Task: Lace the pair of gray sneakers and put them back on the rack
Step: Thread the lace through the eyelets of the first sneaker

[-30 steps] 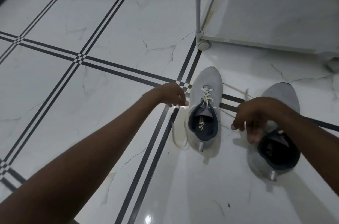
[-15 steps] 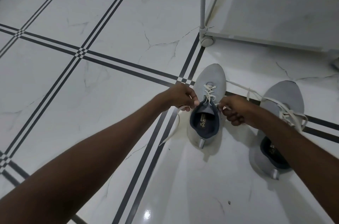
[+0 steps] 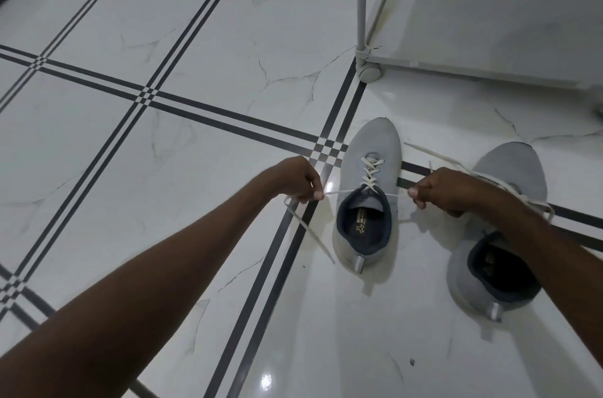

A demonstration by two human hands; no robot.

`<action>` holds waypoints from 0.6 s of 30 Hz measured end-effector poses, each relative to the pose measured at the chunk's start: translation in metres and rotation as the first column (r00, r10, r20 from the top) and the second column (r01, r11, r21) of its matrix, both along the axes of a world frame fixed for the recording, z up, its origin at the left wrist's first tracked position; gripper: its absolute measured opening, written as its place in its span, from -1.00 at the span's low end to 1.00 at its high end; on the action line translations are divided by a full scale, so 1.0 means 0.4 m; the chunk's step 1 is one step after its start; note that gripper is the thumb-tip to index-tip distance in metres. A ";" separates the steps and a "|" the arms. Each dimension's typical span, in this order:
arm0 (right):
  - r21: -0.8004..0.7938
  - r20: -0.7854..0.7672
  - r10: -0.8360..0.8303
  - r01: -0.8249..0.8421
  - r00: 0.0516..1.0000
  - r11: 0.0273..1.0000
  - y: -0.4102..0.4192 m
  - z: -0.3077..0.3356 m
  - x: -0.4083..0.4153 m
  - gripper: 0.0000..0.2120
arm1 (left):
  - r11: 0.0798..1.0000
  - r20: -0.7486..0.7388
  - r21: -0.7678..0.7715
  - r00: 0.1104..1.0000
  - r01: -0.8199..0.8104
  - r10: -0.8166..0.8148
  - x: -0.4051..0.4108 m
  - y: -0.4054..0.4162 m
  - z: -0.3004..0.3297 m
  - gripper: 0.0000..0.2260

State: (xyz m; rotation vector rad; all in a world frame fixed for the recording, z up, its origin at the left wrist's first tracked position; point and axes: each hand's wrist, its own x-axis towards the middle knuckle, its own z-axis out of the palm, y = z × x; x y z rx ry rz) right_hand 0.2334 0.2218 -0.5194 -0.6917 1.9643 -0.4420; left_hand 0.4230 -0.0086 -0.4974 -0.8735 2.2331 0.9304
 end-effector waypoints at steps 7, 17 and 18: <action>0.044 0.060 0.026 -0.029 0.998 0.999 -0.061 0.122 -0.057 -0.70 | 0.867 -0.242 -0.493 0.945 0.076 -0.220 -0.051 0.004 0.009 -0.90; -0.232 -0.519 0.115 -0.269 0.847 0.935 -0.145 0.238 -0.044 -0.91 | 0.679 -0.258 0.683 0.780 -0.271 0.571 -0.151 0.154 0.055 -0.79; -0.290 -0.553 0.046 -0.244 0.832 0.926 -0.148 0.226 -0.040 -0.91 | 0.676 -0.250 0.698 0.804 -0.236 0.539 -0.154 0.156 0.056 -0.77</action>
